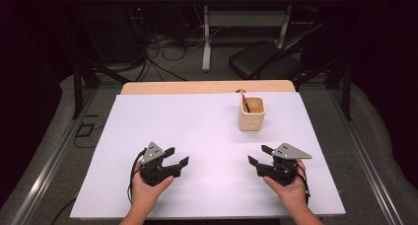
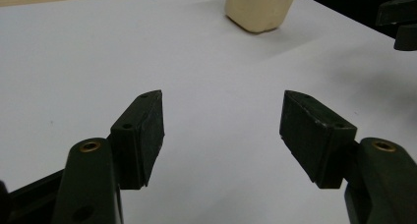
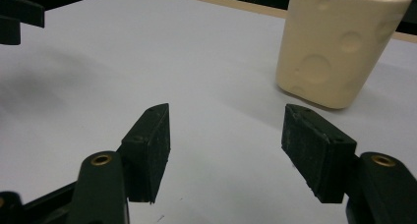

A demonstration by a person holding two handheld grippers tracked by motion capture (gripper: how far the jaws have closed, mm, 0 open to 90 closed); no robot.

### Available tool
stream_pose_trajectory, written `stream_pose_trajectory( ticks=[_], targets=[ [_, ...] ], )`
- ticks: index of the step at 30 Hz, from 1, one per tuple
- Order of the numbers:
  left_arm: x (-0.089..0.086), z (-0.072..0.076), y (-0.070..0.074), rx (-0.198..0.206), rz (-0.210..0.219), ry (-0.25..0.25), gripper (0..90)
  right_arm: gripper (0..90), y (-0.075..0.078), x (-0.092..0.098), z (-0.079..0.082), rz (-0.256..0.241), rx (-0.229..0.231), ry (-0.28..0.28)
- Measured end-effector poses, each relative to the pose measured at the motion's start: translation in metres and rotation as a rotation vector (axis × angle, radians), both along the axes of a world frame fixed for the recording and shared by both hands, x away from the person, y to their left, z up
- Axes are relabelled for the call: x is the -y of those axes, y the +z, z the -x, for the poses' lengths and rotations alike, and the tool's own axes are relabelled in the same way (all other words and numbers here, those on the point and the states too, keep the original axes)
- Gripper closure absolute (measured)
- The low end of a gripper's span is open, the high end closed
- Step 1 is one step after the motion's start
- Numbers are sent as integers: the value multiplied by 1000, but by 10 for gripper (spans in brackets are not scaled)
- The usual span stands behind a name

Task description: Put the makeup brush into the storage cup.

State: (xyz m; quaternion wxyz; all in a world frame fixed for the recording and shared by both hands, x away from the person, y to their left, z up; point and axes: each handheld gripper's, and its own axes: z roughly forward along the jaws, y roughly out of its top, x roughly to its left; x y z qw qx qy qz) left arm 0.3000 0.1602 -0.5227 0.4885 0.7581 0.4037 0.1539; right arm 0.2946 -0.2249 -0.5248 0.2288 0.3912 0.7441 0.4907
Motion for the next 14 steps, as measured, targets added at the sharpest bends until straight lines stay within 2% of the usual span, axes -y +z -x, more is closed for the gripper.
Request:
stream_pose_trajectory(
  ticks=[14],
  targets=[
    [0,0,-1,-6,-2,2,338,354,-3,3,-1,-19,-13,-16]
  ],
)
